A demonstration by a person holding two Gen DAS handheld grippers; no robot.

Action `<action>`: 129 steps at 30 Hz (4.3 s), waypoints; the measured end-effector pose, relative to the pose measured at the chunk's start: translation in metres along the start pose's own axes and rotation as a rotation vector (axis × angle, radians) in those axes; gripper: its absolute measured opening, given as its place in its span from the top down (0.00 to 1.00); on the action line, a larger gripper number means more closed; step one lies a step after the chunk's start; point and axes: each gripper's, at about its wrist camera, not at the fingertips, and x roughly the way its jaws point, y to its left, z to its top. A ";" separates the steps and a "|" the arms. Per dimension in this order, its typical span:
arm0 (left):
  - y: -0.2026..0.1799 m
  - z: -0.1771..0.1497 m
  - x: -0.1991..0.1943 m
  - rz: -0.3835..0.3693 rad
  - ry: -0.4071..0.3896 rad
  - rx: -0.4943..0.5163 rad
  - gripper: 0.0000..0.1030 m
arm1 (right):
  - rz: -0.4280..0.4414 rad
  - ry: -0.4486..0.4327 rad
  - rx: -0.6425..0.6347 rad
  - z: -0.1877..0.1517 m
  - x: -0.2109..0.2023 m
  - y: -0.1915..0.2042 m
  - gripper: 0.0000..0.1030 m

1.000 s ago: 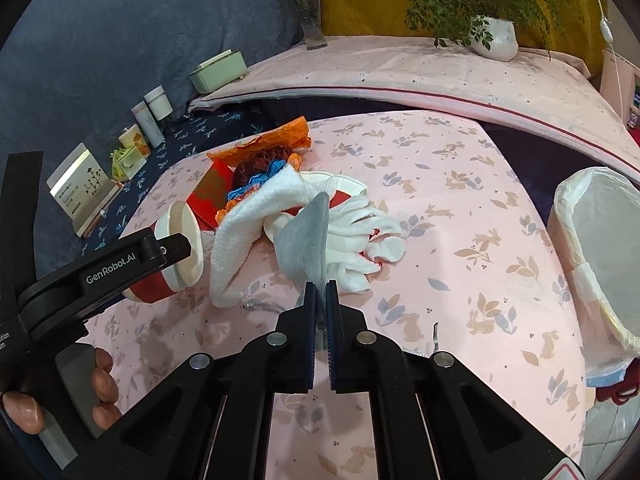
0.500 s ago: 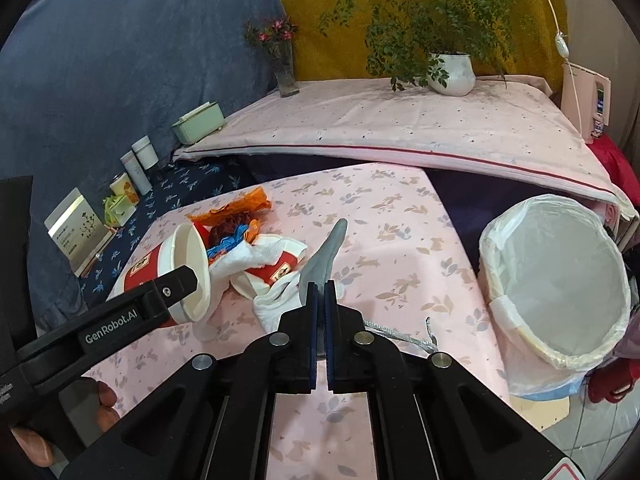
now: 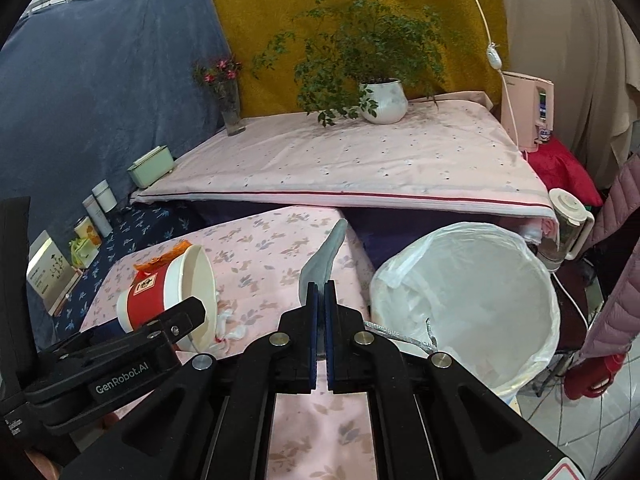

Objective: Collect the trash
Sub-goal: 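Lift the cup and grey cloth and carry both over the white bin, then open both tools to drop the cup and grey cloth into the bin, then grasp the white glove with the right tool while the left grasps the white towel, then carry the white glove and white towel over the bin with both tools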

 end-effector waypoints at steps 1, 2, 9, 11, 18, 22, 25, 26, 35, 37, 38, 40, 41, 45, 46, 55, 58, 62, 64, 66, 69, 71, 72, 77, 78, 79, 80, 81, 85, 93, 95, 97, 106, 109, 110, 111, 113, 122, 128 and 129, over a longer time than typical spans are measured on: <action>-0.009 0.000 0.002 -0.011 0.001 0.014 0.18 | -0.010 -0.003 0.006 0.002 0.000 -0.007 0.97; -0.017 0.001 0.005 -0.022 0.003 0.026 0.18 | -0.021 -0.005 0.012 0.003 0.000 -0.015 0.97; -0.075 0.003 0.022 -0.090 0.015 0.114 0.18 | -0.085 -0.001 0.065 0.004 0.003 -0.067 0.97; -0.089 0.003 0.028 -0.105 0.022 0.133 0.18 | -0.099 0.003 0.080 0.003 0.005 -0.078 0.97; -0.130 -0.005 0.052 -0.151 0.056 0.197 0.17 | -0.142 0.015 0.126 0.001 0.011 -0.116 0.97; -0.144 -0.010 0.063 -0.169 0.066 0.219 0.17 | -0.163 0.027 0.148 -0.001 0.016 -0.135 0.97; -0.151 -0.013 0.071 -0.177 0.074 0.227 0.17 | -0.170 0.037 0.166 -0.003 0.021 -0.144 0.97; -0.152 -0.014 0.073 -0.178 0.074 0.229 0.17 | -0.170 0.041 0.171 -0.004 0.022 -0.147 0.97; -0.147 -0.015 0.082 -0.142 0.072 0.212 0.12 | -0.201 0.046 0.174 -0.006 0.028 -0.150 0.91; -0.143 -0.014 0.083 -0.134 0.071 0.204 0.12 | -0.202 0.046 0.174 -0.006 0.028 -0.150 0.90; -0.141 -0.014 0.083 -0.132 0.071 0.199 0.12 | -0.202 0.045 0.173 -0.005 0.027 -0.149 0.89; -0.137 -0.013 0.082 -0.129 0.068 0.189 0.12 | -0.202 0.044 0.170 -0.005 0.027 -0.148 0.84; -0.135 -0.013 0.081 -0.128 0.066 0.184 0.12 | -0.202 0.042 0.169 -0.005 0.026 -0.146 0.81; -0.125 -0.011 0.076 -0.114 0.052 0.165 0.12 | -0.192 0.036 0.161 -0.005 0.022 -0.138 0.76; -0.121 -0.011 0.074 -0.111 0.048 0.159 0.12 | -0.190 0.036 0.155 -0.005 0.022 -0.135 0.76; -0.070 -0.010 0.063 -0.008 0.030 0.087 0.12 | -0.153 0.032 0.112 -0.007 0.017 -0.097 0.58; -0.047 -0.011 0.059 0.026 0.027 0.049 0.12 | -0.136 0.037 0.088 -0.008 0.018 -0.081 0.55; -0.016 -0.011 0.053 0.062 0.029 -0.002 0.12 | -0.111 0.046 0.063 -0.011 0.020 -0.059 0.53; -0.003 -0.011 0.050 0.075 0.028 -0.026 0.12 | -0.100 0.050 0.053 -0.012 0.022 -0.049 0.53; 0.010 -0.012 0.046 0.092 0.026 -0.045 0.12 | -0.088 0.055 0.042 -0.013 0.023 -0.039 0.53; 0.031 -0.013 0.040 0.118 0.021 -0.067 0.12 | -0.074 0.057 0.026 -0.015 0.024 -0.023 0.48; 0.044 -0.015 0.036 0.131 0.017 -0.079 0.12 | -0.062 0.061 0.013 -0.017 0.025 -0.012 0.47; 0.050 -0.015 0.035 0.137 0.017 -0.086 0.12 | -0.055 0.064 0.005 -0.018 0.025 -0.006 0.47; 0.089 -0.021 0.030 0.171 0.020 -0.125 0.12 | -0.022 0.087 -0.034 -0.026 0.030 0.023 0.46; 0.097 -0.023 0.029 0.179 0.021 -0.131 0.12 | -0.014 0.092 -0.038 -0.028 0.031 0.029 0.46; 0.103 -0.024 0.029 0.183 0.022 -0.137 0.12 | -0.007 0.099 -0.044 -0.029 0.033 0.034 0.46; 0.111 -0.026 0.029 0.188 0.024 -0.145 0.12 | 0.000 0.106 -0.049 -0.032 0.035 0.040 0.46; 0.116 -0.027 0.029 0.192 0.024 -0.149 0.13 | 0.007 0.114 -0.055 -0.034 0.037 0.045 0.46; 0.136 -0.032 0.028 0.208 0.023 -0.148 0.13 | 0.033 0.139 -0.079 -0.042 0.044 0.068 0.46; 0.170 -0.044 0.039 0.216 0.051 -0.153 0.18 | 0.077 0.188 -0.128 -0.058 0.062 0.106 0.46; 0.179 -0.046 0.044 0.209 0.066 -0.160 0.24 | 0.091 0.205 -0.129 -0.062 0.070 0.114 0.46; 0.187 -0.048 0.048 0.198 0.080 -0.172 0.29 | 0.101 0.223 -0.125 -0.066 0.077 0.120 0.46; 0.206 -0.051 0.060 0.150 0.106 -0.198 0.61 | 0.106 0.282 -0.142 -0.082 0.111 0.144 0.46; 0.206 -0.050 0.062 0.124 0.113 -0.197 0.76 | 0.104 0.300 -0.148 -0.087 0.121 0.149 0.46; 0.205 -0.050 0.062 0.120 0.111 -0.193 0.79 | 0.103 0.304 -0.148 -0.088 0.124 0.150 0.46; 0.204 -0.050 0.062 0.116 0.107 -0.190 0.82 | 0.102 0.310 -0.149 -0.090 0.127 0.151 0.46; 0.202 -0.051 0.062 0.108 0.106 -0.184 0.90 | 0.103 0.323 -0.149 -0.093 0.133 0.152 0.46; 0.197 -0.052 0.054 0.095 0.092 -0.180 0.98 | 0.128 0.362 -0.167 -0.103 0.143 0.153 0.88; 0.180 -0.049 0.043 0.086 0.071 -0.158 0.98 | 0.143 0.315 -0.149 -0.091 0.122 0.141 0.91; 0.178 -0.048 0.041 0.084 0.067 -0.155 0.98 | 0.146 0.304 -0.142 -0.088 0.118 0.138 0.91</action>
